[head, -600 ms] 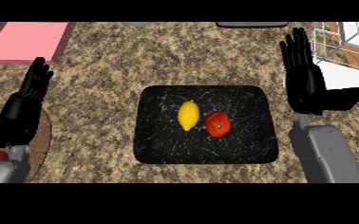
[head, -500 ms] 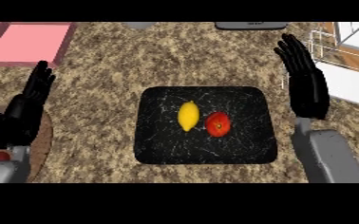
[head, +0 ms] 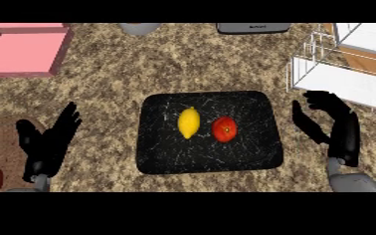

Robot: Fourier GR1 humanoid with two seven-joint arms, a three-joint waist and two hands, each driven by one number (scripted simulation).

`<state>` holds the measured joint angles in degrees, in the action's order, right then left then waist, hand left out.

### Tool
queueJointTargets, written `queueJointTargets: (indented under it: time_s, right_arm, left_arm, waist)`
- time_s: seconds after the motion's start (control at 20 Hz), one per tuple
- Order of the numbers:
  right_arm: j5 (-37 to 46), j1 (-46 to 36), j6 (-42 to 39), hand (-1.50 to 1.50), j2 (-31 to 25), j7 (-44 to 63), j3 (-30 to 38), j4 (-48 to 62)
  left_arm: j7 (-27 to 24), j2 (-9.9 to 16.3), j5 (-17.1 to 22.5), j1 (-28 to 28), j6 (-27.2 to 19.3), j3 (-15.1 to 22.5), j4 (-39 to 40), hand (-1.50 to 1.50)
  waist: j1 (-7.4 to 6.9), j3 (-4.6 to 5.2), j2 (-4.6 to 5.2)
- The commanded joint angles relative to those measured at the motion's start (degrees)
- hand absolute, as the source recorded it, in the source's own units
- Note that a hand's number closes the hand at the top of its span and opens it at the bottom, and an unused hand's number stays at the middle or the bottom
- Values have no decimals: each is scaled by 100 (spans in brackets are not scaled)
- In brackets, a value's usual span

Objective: Pick the lemon from the tray and place it in the tiered shelf

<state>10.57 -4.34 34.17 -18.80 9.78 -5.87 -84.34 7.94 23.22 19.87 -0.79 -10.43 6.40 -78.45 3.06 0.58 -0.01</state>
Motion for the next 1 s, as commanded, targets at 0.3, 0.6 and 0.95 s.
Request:
queueJointTargets:
  time_s: [0.3,0.6,0.95]
  right_arm:
    - [1973,1439,-331,-150,-138,2494,-1893,-2881]
    - [2791,630,-1601,-150,84,4961,-2525,-4098]
    - [3418,-1190,-2817,-150,1096,6942,-2379,-3099]
  left_arm:
    - [433,-303,-6,266,-3,150,233,0]
    - [569,-371,-73,315,21,252,63,0]
    - [484,-338,-51,373,256,162,378,0]
  waist:
    - [-175,-39,-31]
    - [-299,-35,-25]
    - [-408,-35,10]
